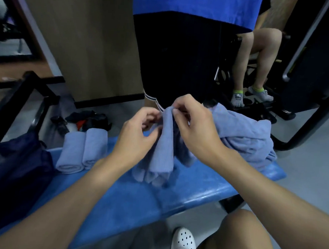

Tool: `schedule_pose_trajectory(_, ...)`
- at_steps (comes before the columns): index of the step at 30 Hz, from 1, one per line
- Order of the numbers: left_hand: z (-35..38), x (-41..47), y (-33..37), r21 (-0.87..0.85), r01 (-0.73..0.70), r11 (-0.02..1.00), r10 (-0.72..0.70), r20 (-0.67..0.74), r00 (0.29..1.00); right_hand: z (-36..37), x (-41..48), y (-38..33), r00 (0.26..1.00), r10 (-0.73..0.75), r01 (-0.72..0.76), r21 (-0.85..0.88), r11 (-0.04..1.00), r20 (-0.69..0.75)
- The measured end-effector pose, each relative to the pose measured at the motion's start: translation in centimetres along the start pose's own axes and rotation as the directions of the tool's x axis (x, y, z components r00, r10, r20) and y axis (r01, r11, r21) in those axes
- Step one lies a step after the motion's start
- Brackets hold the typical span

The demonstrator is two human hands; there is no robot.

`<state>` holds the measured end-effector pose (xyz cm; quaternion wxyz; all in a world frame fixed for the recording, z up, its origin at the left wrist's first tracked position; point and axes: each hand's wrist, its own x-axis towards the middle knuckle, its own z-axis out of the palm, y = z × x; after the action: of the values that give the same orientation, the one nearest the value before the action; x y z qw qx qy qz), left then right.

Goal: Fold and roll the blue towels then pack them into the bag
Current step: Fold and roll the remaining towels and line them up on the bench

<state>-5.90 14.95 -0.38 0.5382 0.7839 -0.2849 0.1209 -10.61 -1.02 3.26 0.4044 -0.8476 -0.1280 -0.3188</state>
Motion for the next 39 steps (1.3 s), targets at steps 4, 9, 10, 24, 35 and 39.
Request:
schedule_pose_trajectory(4,-3.2,-4.0,-2.6,0.161,0.069,0.985,-0.087,0.103,0.991,2.5,-3.1,-0.3,0.989,-0.042,0.045,-0.018,0.999,0.144)
schedule_pose_trajectory(9,-4.3,-9.8,-7.6,0.326,0.263,0.908,-0.359,0.283,0.889,3.9,-8.3,2.7,0.948,0.12,-0.082,-0.139,0.987,0.294)
schedule_pose_trajectory(10,-4.3,-10.6,-8.3,0.348,0.312,0.884,-0.423,0.312,0.851,4.0,-8.6,3.1,0.947,0.153,-0.108,-0.167,0.98,0.284)
schedule_pose_trajectory(24,-5.2,-6.7,-7.7,0.346,0.419,0.84,-0.423,-0.068,0.904,5.2,-1.6,6.6,0.916,0.401,-0.395,-0.197,0.897,-0.008)
schedule_pose_trajectory(35,-5.1,-10.0,-11.4,0.457,0.504,0.733,-0.541,-0.059,0.839,10.9,-11.1,5.5,0.648,0.67,-0.526,-0.423,0.738,0.363)
schedule_pose_trajectory(39,-4.7,-11.3,-11.1,0.487,0.56,0.67,-0.569,-0.148,0.809,12.3,-11.4,3.8,0.626,0.704,-0.553,-0.446,0.704,0.335)
